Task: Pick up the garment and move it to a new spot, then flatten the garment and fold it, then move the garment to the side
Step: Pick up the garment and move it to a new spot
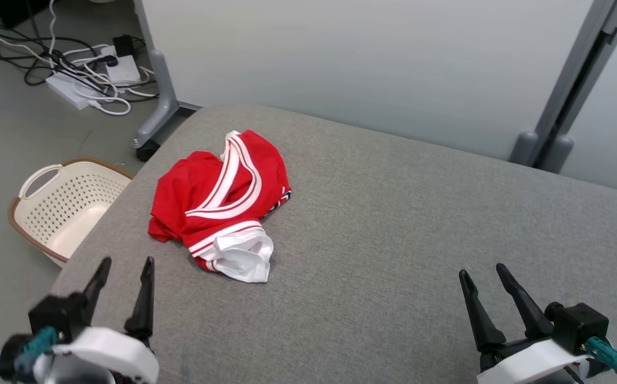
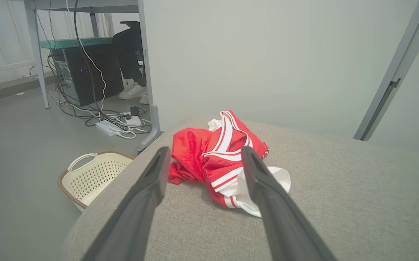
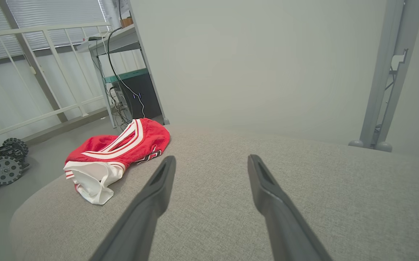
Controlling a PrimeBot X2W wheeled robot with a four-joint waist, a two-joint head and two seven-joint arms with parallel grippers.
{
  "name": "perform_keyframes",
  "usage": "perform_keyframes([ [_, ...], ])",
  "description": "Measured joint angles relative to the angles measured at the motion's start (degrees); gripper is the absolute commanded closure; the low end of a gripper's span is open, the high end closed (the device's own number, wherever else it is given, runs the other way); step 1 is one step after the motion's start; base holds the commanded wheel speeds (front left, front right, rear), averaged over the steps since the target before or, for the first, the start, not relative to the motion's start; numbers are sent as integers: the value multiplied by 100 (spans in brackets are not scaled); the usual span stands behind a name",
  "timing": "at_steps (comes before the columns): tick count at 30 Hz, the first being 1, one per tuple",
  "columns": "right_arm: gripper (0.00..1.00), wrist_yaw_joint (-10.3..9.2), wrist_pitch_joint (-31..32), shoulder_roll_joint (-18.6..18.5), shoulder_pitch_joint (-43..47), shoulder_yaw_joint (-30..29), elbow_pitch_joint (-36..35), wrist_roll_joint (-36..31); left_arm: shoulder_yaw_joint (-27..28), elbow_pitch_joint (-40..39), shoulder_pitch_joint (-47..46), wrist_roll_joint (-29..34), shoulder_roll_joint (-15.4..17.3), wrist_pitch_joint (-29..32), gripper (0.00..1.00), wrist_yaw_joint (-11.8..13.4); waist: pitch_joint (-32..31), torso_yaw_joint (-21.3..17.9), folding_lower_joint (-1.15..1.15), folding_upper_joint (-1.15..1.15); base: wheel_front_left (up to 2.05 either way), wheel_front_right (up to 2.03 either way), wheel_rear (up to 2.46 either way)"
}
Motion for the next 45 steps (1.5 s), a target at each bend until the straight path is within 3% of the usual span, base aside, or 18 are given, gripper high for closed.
perform_keyframes([
  [7, 0, 0, 0, -76, -199, 67, -20, 14, 130, 290, -905, -560, 267, 1104, 0, -300, 319, -303, 0, 0, 0, 0, 0],
  [14, 0, 0, 0, -175, -465, 163, -31, 62, 202, 1161, -1753, -1104, 560, 2348, 0, -501, 659, -690, 0, 0, 0, 0, 0],
  [22, 0, 0, 0, -261, -673, 214, -48, 99, 248, 1992, -2237, -1527, 831, 3286, 0, -677, 979, -1110, 0, 0, 0, 0, 0],
  [37, 0, 0, 0, -381, -964, 281, -87, 183, 359, 2805, -2554, -1866, 1098, 4151, 0, -521, 1549, -1701, 0, 0, 0, 0, 0],
  [39, 0, 0, 0, -388, -964, 271, -78, 191, 367, 2784, -2563, -1869, 1101, 4089, 27, -532, 1538, -1699, 0, 0, 0, 0, 0],
  [40, 0, 0, 0, -386, -964, 269, -73, 193, 367, 2774, -2573, -1869, 1101, 4066, 56, -539, 1528, -1694, 0, 0, 0, 0, 0],
  [41, 0, 0, 0, -381, -964, 274, -68, 193, 371, 2760, -2581, -1869, 1103, 4018, 100, -539, 1517, -1686, 0, 0, 0, 0, 0],
  [45, 0, 0, 0, -365, -964, 280, -48, 193, 368, 2679, -2604, -1880, 1100, 3966, 100, -549, 1455, -1642, 0, 0, 0, 0, 0],
])
